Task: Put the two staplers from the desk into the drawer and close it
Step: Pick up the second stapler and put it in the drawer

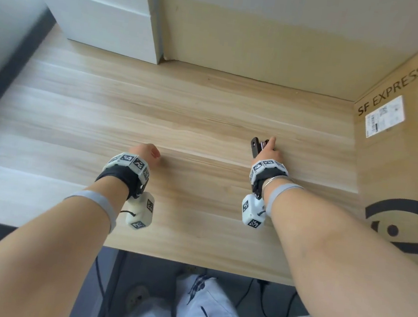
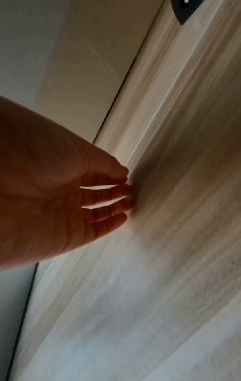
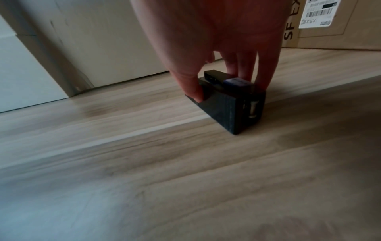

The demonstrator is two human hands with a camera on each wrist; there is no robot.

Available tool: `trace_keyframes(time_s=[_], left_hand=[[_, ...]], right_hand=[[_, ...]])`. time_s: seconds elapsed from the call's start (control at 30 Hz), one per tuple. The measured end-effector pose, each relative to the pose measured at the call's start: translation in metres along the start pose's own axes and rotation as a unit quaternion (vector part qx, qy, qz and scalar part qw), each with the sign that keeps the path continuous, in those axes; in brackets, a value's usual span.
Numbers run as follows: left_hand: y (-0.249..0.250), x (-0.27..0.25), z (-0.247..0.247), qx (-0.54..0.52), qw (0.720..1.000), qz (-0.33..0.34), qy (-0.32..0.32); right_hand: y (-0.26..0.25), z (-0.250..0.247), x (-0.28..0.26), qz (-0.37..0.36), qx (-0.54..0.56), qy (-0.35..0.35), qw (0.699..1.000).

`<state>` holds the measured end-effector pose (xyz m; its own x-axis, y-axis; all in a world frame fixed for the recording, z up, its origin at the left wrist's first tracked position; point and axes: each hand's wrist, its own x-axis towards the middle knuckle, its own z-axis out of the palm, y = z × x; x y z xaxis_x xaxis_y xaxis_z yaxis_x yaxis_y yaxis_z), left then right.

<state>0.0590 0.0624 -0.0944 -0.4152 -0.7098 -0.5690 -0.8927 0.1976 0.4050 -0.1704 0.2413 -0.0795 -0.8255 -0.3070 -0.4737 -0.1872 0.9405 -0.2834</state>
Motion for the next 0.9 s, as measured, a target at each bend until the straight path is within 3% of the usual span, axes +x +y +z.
trace_keyframes(time_s=[0.13, 0.27, 0.43, 0.73, 0.9], left_hand=[[-0.001, -0.002, -0.001, 0.005, 1.0, 0.002, -0.005], [-0.009, -0.008, -0.005, 0.001, 1.0, 0.014, -0.002], [-0.039, -0.027, -0.018, -0.003, 1.0, 0.018, 0.021], [-0.141, -0.078, -0.044, -0.028, 0.998, -0.044, 0.043], [-0.214, -0.107, -0.053, -0.034, 0.994, -0.084, 0.059]], right_hand=[[-0.01, -0.003, -0.008, 0.003, -0.011, -0.027, 1.0], [-0.03, 0.003, -0.035, -0.025, -0.09, -0.037, 0.995], [-0.059, 0.031, -0.078, -0.09, -0.047, -0.027, 0.994], [-0.122, 0.099, -0.182, -0.229, -0.029, -0.131, 0.964], [-0.151, 0.141, -0.242, -0.305, -0.052, -0.204, 0.929]])
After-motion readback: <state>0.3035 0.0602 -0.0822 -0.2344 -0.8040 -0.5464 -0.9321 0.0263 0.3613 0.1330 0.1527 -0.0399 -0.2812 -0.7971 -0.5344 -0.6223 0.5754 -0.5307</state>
